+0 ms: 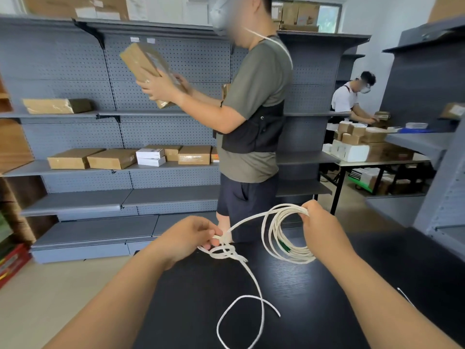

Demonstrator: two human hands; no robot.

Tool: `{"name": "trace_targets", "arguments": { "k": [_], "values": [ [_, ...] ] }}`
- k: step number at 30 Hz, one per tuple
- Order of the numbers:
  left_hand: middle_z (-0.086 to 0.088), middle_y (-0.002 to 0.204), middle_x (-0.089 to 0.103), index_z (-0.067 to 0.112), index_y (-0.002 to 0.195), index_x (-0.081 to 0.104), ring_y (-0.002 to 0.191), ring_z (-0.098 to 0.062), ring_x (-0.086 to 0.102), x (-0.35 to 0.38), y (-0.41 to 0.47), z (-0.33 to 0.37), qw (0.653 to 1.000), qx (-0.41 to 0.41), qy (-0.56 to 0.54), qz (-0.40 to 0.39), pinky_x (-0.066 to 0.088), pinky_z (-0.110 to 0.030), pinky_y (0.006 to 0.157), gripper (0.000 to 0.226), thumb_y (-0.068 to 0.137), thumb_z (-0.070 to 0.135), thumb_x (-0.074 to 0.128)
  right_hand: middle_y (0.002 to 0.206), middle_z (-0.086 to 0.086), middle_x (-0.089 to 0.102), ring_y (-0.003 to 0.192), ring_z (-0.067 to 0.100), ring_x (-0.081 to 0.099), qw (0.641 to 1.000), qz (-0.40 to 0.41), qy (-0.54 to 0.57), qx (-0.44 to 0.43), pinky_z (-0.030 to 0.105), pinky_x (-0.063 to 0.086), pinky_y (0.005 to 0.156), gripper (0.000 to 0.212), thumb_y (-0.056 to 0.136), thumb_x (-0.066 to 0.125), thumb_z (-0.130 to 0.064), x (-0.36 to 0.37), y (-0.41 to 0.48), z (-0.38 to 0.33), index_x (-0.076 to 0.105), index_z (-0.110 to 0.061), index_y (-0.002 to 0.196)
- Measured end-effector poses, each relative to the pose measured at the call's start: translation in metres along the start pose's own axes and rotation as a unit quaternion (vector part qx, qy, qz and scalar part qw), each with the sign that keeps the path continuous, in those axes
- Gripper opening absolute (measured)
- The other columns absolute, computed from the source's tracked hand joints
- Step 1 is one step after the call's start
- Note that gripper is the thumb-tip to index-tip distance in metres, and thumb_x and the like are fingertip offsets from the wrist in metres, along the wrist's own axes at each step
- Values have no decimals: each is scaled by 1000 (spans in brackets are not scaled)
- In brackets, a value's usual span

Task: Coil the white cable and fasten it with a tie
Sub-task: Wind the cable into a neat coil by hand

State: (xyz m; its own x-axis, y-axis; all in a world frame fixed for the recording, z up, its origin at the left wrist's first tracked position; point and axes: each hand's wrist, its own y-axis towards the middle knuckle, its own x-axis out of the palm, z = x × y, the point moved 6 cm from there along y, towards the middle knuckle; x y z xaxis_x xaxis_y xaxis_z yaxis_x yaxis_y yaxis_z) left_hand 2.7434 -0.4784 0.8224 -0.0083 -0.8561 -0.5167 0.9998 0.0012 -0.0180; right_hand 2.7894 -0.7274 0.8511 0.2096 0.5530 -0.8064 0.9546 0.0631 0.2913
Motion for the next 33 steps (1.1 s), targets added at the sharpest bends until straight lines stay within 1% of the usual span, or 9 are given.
{"name": "trace_targets", "arguments": {
  "k": [3,6,7,10,13,17,22,28,33],
  "values": [
    [5,66,55,12,81,66,65,-11,49,6,3,1,998,-27,53,15,40,-26,72,22,93,20,50,83,6,55,77,29,52,1000,7,-9,-10,34,38,63,16,100,33,-19,-2,1,-2,47,-12,98],
    [3,70,55,9,81,61,64,-10,49,7,3,15,988,24,141,56,38,-27,64,26,88,35,61,79,5,53,70,25,49,999,11,-34,-28,33,33,55,14,100,32,-17,0,1,-5,45,-13,95],
    [-1,70,56,8,79,59,64,-11,51,7,4,17,990,36,119,67,43,-30,66,28,88,35,61,77,4,51,68,24,48,999,12,-43,-30,32,30,52,13,100,32,-16,0,1,-4,43,-14,94],
    [-6,63,47,4,74,51,53,-11,46,0,8,18,987,43,-77,136,48,-32,67,30,92,28,57,72,1,46,61,19,43,998,8,-64,-28,30,24,47,12,98,31,-10,0,0,-3,39,-16,91],
    [0,58,41,11,67,46,43,-9,41,-9,12,17,929,57,-299,213,46,-40,68,34,96,28,50,72,0,44,58,14,41,995,-4,-93,-28,28,23,46,14,97,31,-7,1,-2,-2,36,-17,90],
    [1,50,34,13,68,41,42,-9,44,-21,15,11,802,53,-535,262,59,-34,65,36,100,29,42,72,0,40,57,16,40,991,-14,-130,-30,27,24,45,17,93,30,0,4,-4,1,35,-16,89],
    [4,43,46,12,68,46,44,-8,48,-33,17,-9,742,36,-590,317,54,-32,74,37,100,29,41,73,2,43,61,21,43,991,-5,-130,0,29,24,46,15,94,31,-1,-2,-3,16,35,-15,88],
    [10,46,52,14,71,56,48,-6,46,-32,22,-36,726,-23,-601,333,47,-22,65,34,100,27,44,71,2,42,59,20,41,992,7,-124,5,29,23,46,13,96,32,-4,-8,-2,16,35,-14,88],
    [12,51,54,19,69,54,55,-6,44,-45,21,-50,643,-58,-670,366,44,-20,65,37,101,24,36,68,1,41,56,14,38,993,6,-121,11,28,21,45,14,96,32,-4,-11,-3,17,33,-14,87]
  ]
}}
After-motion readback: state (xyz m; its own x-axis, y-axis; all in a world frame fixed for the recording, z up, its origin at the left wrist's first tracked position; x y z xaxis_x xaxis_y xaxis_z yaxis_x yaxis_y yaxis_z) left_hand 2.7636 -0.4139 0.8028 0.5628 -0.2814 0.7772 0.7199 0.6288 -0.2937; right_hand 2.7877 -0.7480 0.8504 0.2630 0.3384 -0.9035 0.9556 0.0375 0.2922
